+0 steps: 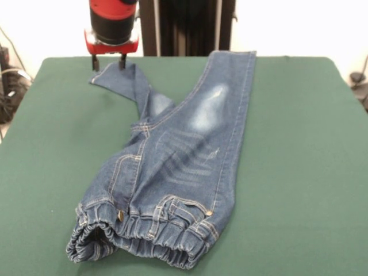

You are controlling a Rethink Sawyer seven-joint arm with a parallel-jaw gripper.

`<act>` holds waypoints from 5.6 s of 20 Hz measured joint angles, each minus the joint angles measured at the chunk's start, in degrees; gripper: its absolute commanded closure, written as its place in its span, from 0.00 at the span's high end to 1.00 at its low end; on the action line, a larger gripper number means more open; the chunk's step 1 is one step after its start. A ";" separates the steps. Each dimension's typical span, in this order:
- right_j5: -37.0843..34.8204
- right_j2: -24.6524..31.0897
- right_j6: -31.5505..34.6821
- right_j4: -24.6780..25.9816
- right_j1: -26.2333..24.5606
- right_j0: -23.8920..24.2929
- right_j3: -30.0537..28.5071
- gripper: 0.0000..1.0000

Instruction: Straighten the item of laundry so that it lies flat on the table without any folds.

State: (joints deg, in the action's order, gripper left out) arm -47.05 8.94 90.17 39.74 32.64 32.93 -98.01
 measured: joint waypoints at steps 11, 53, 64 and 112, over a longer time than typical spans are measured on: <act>-0.06 2.00 0.00 0.00 -1.13 3.25 1.81 1.00; -10.34 2.97 0.00 2.86 -10.33 4.45 6.19 1.00; -11.91 2.97 0.00 4.00 -11.27 3.54 7.25 1.00; -17.62 7.57 -0.01 4.09 -12.75 8.61 9.18 0.00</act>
State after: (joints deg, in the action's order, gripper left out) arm -64.67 16.51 90.15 43.83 19.89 41.54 -88.83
